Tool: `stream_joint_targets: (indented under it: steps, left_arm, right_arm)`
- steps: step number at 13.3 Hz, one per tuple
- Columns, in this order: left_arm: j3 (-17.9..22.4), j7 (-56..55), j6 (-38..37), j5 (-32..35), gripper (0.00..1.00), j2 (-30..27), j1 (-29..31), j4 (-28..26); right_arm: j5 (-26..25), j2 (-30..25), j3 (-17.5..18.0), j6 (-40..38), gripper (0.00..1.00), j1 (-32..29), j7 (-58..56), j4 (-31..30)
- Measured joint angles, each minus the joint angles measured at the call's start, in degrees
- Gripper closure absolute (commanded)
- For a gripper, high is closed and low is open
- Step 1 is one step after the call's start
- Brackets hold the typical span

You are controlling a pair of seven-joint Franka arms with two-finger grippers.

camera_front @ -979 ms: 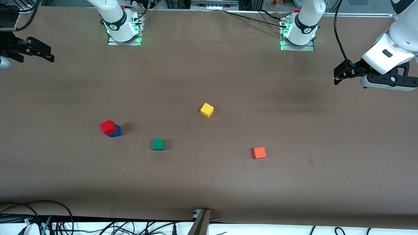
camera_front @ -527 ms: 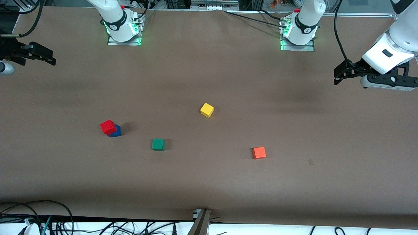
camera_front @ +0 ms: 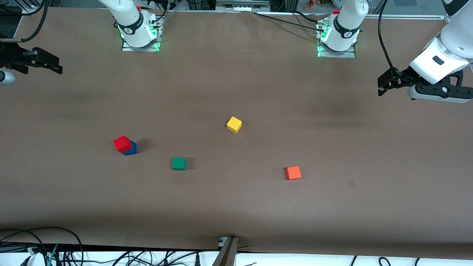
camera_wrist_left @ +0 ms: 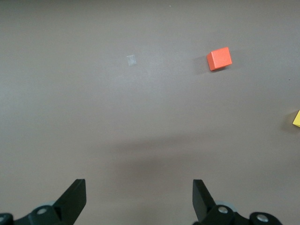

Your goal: Pass red block to right arm, stack on blue

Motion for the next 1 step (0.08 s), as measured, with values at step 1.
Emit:
stream_joint_targets:
  steps: [1]
  left_arm:
    - [0.0, 0.0, 0.0, 0.0, 0.00, 0.0, 0.0, 0.0]
  right_arm:
    - [0.0, 0.0, 0.0, 0.0, 0.00, 0.0, 0.0, 0.0]
